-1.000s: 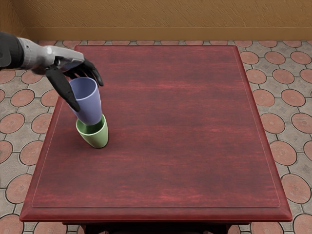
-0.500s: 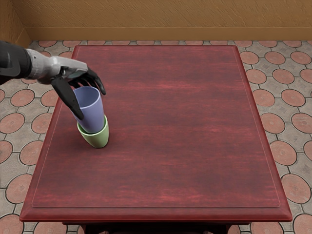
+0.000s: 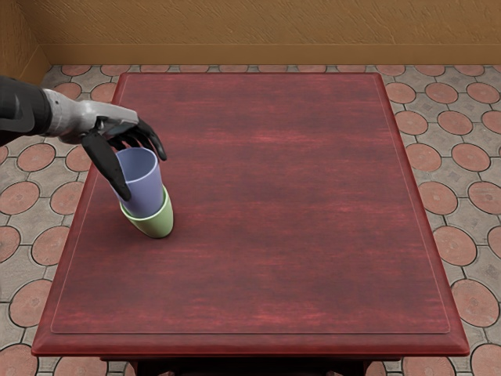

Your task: Pick up cup and place in cup with left hand

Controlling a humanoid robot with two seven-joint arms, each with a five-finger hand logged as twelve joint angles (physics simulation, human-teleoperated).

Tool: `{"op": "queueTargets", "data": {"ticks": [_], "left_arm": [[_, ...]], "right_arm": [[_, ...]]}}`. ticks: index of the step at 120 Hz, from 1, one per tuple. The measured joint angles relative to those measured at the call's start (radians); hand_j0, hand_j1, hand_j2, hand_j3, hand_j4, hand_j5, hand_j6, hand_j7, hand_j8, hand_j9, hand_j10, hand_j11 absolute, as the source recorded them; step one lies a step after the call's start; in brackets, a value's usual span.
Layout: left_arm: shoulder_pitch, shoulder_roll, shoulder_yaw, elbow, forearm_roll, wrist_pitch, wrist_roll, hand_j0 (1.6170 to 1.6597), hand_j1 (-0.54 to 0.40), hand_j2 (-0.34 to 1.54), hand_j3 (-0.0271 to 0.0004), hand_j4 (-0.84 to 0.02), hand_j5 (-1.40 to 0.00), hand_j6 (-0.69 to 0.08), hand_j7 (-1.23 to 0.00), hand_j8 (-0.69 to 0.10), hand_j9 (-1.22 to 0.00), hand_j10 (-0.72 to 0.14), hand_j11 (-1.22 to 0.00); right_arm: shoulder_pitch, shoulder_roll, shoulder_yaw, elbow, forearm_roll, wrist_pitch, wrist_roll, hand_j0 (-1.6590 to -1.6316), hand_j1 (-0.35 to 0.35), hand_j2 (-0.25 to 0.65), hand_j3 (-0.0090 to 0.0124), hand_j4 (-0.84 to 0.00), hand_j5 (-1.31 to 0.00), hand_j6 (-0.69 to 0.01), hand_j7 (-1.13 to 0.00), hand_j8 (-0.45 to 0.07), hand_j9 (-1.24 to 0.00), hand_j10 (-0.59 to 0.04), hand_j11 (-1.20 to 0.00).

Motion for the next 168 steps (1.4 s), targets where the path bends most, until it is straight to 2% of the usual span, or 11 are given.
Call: {"op": "queueTargets", "data": {"ticks": [24,67,74,95,122,135,155,162,168], "left_arm": [[0.015,-0.017,-0.002,0.002,0.043,0.056,0.0,1.6557,-0.138,0.2,0.0,-0.461,-0.64,-0.34,-0.65,-0.263,-0.64,-0.354,-0.63],[0.035,-0.034,-0.002,0.004,0.052,0.069,0.0,1.6556,-0.13,0.17,0.0,-0.456,-0.63,-0.339,-0.64,-0.261,-0.63,-0.351,-0.63],[0.034,-0.034,-0.002,0.005,0.053,0.069,0.0,1.6563,-0.106,0.14,0.0,-0.42,-0.58,-0.344,-0.59,-0.271,-0.58,-0.344,-0.57],[0.034,-0.034,-0.001,0.008,0.054,0.069,0.0,1.6573,0.085,0.07,0.0,-0.24,-0.32,-0.208,-0.33,-0.177,-0.32,-0.208,-0.32],[0.023,-0.038,-0.013,0.013,0.05,0.068,0.0,1.6578,0.235,0.03,0.0,-0.106,-0.14,-0.096,-0.14,-0.085,-0.14,-0.094,-0.14],[0.017,-0.045,-0.057,0.033,0.009,0.062,0.0,1.6579,0.279,0.02,0.0,-0.066,-0.08,-0.061,-0.09,-0.055,-0.08,-0.06,-0.08],[0.021,-0.091,-0.185,0.054,-0.165,0.057,0.0,1.658,0.315,0.01,0.0,-0.034,-0.04,-0.032,-0.04,-0.029,-0.04,-0.03,-0.04],[0.022,-0.098,-0.215,0.057,-0.253,0.021,0.0,1.658,0.322,0.01,0.0,-0.027,-0.03,-0.026,-0.03,-0.023,-0.03,-0.024,-0.03],[0.025,-0.097,-0.232,0.058,-0.349,-0.047,0.0,1.658,0.327,0.01,0.0,-0.022,-0.03,-0.021,-0.03,-0.02,-0.03,-0.02,-0.03]], "right_arm": [[0.0,0.0,0.0,0.0,0.0,0.0,0.0,-1.6581,-0.349,0.0,0.0,0.0,0.0,-0.001,0.0,0.0,0.0,0.0,0.0],[0.0,0.0,0.0,0.0,0.0,0.0,0.0,-1.6581,-0.349,0.0,0.0,0.0,0.0,-0.001,0.0,0.0,0.0,0.0,0.0],[0.0,0.0,0.0,0.0,0.0,0.0,0.0,-1.6581,-0.349,0.0,0.0,0.0,0.0,-0.001,0.0,0.0,0.0,0.0,0.0],[0.0,0.0,0.0,0.0,0.0,0.0,0.0,-1.6581,-0.349,0.0,0.0,0.0,0.0,-0.001,0.0,0.0,0.0,0.0,0.0],[0.0,0.0,0.0,0.0,0.0,0.0,0.0,-1.6581,-0.349,0.0,0.0,0.0,0.0,-0.001,0.0,0.0,0.0,0.0,0.0],[0.0,0.0,0.0,0.0,0.0,0.0,0.0,-1.6581,-0.349,0.0,0.0,0.0,0.0,-0.001,0.0,0.0,0.0,0.0,0.0],[0.0,0.0,0.0,0.0,0.0,0.0,0.0,-1.6581,-0.349,0.0,0.0,0.0,0.0,-0.001,0.0,0.0,0.0,0.0,0.0],[0.0,0.0,0.0,0.0,0.0,0.0,0.0,-1.6581,-0.349,0.0,0.0,0.0,0.0,-0.001,0.0,0.0,0.0,0.0,0.0],[0.0,0.0,0.0,0.0,0.0,0.0,0.0,-1.6581,-0.349,0.0,0.0,0.0,0.0,-0.001,0.0,0.0,0.0,0.0,0.0]]}}
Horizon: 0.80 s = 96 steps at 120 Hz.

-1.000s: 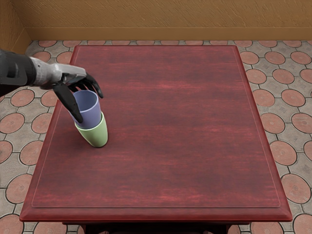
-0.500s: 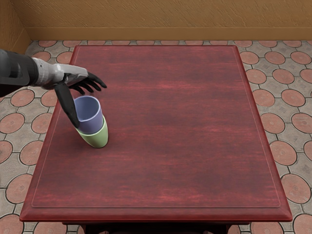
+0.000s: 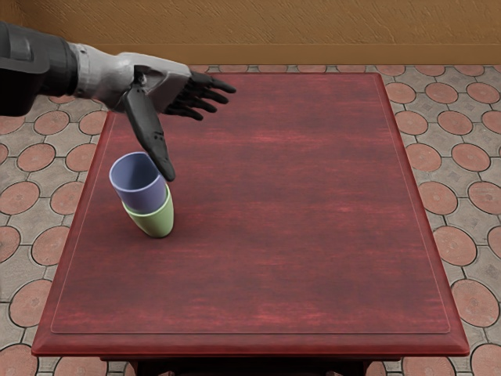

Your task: Pick up cup and place in cup with left hand

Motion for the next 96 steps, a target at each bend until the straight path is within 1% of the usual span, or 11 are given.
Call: {"op": "queueTargets", "data": {"ticks": [6,12,19,28,31,42,53,61,68,78,96], "left_arm": [[0.006,0.008,-0.01,0.001,-0.098,-0.069,0.0,1.658,0.331,0.0,0.0,-0.019,-0.02,-0.018,-0.02,-0.017,-0.02,-0.017,-0.02],[0.022,0.013,-0.017,0.001,-0.192,-0.112,0.0,1.658,0.333,0.0,0.0,-0.016,-0.02,-0.016,-0.02,-0.014,-0.02,-0.015,-0.02],[0.069,0.025,-0.022,0.002,-0.301,-0.142,0.0,1.658,0.336,0.0,0.0,-0.013,-0.02,-0.013,-0.02,-0.012,-0.02,-0.012,-0.02],[0.164,0.116,-0.025,0.01,-0.397,-0.162,0.0,1.658,0.338,0.0,0.0,-0.011,-0.01,-0.011,-0.01,-0.01,-0.01,-0.01,-0.01],[0.185,0.127,-0.026,0.024,-0.416,-0.167,0.0,1.658,0.339,0.0,0.0,-0.01,-0.01,-0.009,-0.01,-0.009,-0.01,-0.009,-0.01],[0.211,0.167,-0.027,0.096,-0.459,-0.176,0.0,1.6581,0.342,0.0,0.0,-0.007,-0.01,-0.006,-0.01,-0.006,-0.01,-0.006,-0.01],[0.222,0.224,-0.027,0.128,-0.483,-0.179,0.0,1.6581,0.344,0.0,0.0,-0.004,-0.01,-0.004,-0.01,-0.004,-0.01,-0.004,-0.01],[0.251,0.283,-0.027,0.139,-0.492,-0.181,0.0,1.6581,0.344,0.0,0.0,-0.003,0.0,-0.003,0.0,-0.003,0.0,-0.003,0.0],[0.272,0.316,-0.027,0.144,-0.495,-0.181,0.0,1.6581,0.345,0.0,0.0,-0.002,0.0,-0.002,0.0,-0.002,0.0,-0.002,0.0],[0.281,0.371,-0.025,0.148,-0.498,-0.182,0.0,1.6581,0.345,0.0,0.0,-0.001,0.0,-0.001,0.0,-0.001,0.0,-0.001,0.0],[0.294,0.385,-0.02,0.151,-0.498,-0.183,0.0,1.6581,0.346,0.0,0.0,0.0,0.0,0.001,0.0,0.0,0.0,-0.001,0.0]], "right_arm": [[0.0,0.0,0.0,0.0,0.0,0.0,0.0,-1.6581,-0.349,0.0,0.0,0.0,0.0,-0.001,0.0,0.0,0.0,0.0,0.0],[0.0,0.0,0.0,0.0,0.0,0.0,0.0,-1.6581,-0.349,0.0,0.0,0.0,0.0,-0.001,0.0,0.0,0.0,0.0,0.0],[0.0,0.0,0.0,0.0,0.0,0.0,0.0,-1.6581,-0.349,0.0,0.0,0.0,0.0,0.0,0.0,0.0,0.0,0.0,0.0],[0.0,0.0,0.0,0.0,0.0,0.0,0.0,-1.6581,-0.349,0.0,0.0,0.0,0.0,0.0,0.0,0.0,0.0,0.0,0.0],[0.0,0.0,0.0,0.0,0.0,0.0,0.0,-1.6581,-0.349,0.0,0.0,0.0,0.0,-0.001,0.0,0.0,0.0,0.0,0.0],[0.0,0.0,0.0,0.0,0.0,0.0,0.0,-1.6581,-0.349,0.0,0.0,0.0,0.0,-0.001,0.0,0.0,0.0,0.0,0.0],[0.0,0.0,0.0,0.0,0.0,0.0,0.0,-1.6581,-0.349,0.0,0.0,0.0,0.0,-0.001,0.0,0.0,0.0,0.0,0.0],[0.0,0.0,0.0,0.0,0.0,0.0,0.0,-1.6581,-0.349,0.0,0.0,0.0,0.0,0.0,0.0,0.0,0.0,0.0,0.0],[0.0,0.0,0.0,0.0,0.0,0.0,0.0,-1.6581,-0.349,0.0,0.0,0.0,0.0,0.0,0.0,0.0,0.0,0.0,0.0],[0.0,0.0,0.0,0.0,0.0,0.0,0.0,-1.6581,-0.349,0.0,0.0,0.0,0.0,0.0,0.0,0.0,0.0,0.0,0.0],[0.0,0.0,0.0,0.0,0.0,0.0,0.0,-1.6581,-0.349,0.0,0.0,0.0,0.0,0.0,0.0,0.0,0.0,0.0,0.0]]}}
